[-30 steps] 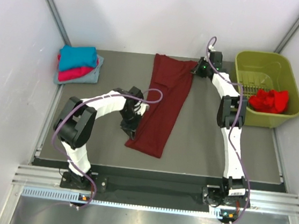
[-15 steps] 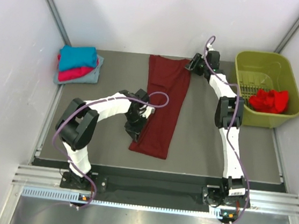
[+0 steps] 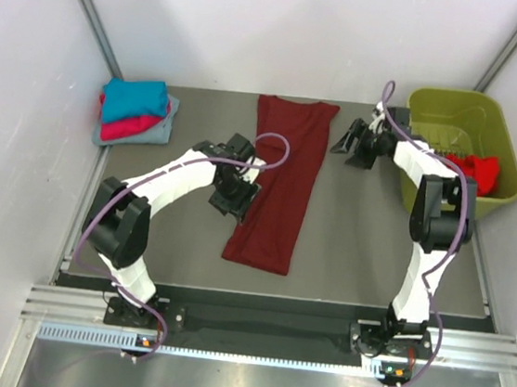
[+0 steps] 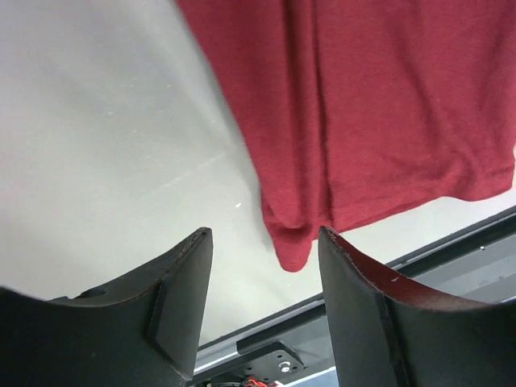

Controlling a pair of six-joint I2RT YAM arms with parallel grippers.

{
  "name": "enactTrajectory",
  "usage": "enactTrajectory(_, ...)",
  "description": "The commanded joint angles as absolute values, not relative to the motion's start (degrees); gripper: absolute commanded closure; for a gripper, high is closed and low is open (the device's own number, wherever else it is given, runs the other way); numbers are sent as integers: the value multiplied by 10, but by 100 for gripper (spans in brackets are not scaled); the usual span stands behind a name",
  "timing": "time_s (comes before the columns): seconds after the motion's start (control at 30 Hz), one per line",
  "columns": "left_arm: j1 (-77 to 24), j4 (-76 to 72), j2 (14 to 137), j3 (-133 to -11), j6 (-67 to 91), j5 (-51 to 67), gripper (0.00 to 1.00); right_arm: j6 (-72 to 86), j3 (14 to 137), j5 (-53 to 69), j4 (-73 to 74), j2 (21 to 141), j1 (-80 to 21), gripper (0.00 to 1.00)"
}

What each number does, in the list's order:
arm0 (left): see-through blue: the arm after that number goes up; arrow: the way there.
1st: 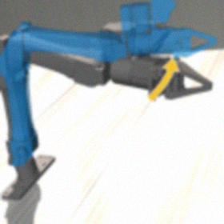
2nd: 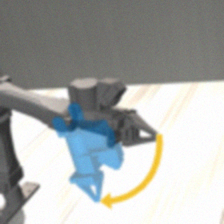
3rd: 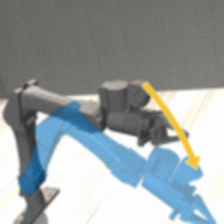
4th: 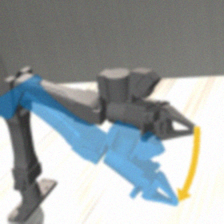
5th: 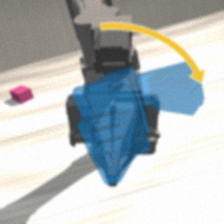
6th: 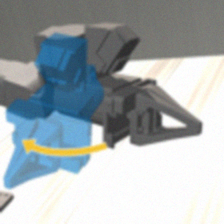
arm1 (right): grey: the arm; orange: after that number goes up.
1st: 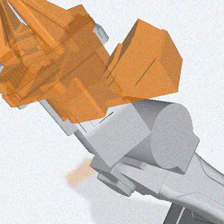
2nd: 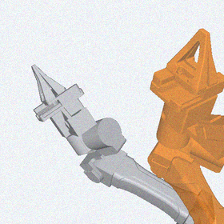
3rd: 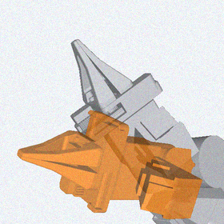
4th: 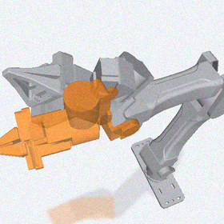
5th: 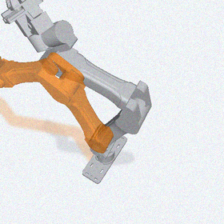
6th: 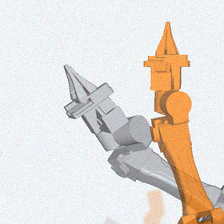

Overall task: Fold and stack the t-shirts
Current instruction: Fold the tshirt

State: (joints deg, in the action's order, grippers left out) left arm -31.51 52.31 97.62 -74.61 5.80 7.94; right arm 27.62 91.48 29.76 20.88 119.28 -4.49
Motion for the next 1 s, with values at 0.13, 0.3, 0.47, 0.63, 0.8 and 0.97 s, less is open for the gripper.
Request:
enactTrajectory(0.13, -241, 528, 981, -709, 104, 153, 42, 310, 644, 382, 229, 1050, -135, 30)
enactTrajectory(0.3, -218, 512, 1007, -691, 114, 196, 44, 329, 538, 387, 216, 999, -183, 32)
enactTrajectory(0.47, -218, 520, 1031, -673, 110, 233, 46, 328, 501, 394, 222, 977, -199, 34)
enactTrajectory(0.63, -218, 516, 1037, -656, 119, 255, 47, 346, 465, 406, 215, 941, -253, 35)
enactTrajectory(0.8, -219, 505, 1035, -625, 127, 265, 47, 378, 445, 411, 171, 940, -302, 38)
enactTrajectory(0.97, -223, 483, 1027, -602, 139, 272, 48, 391, 447, 407, 149, 950, -330, 42)
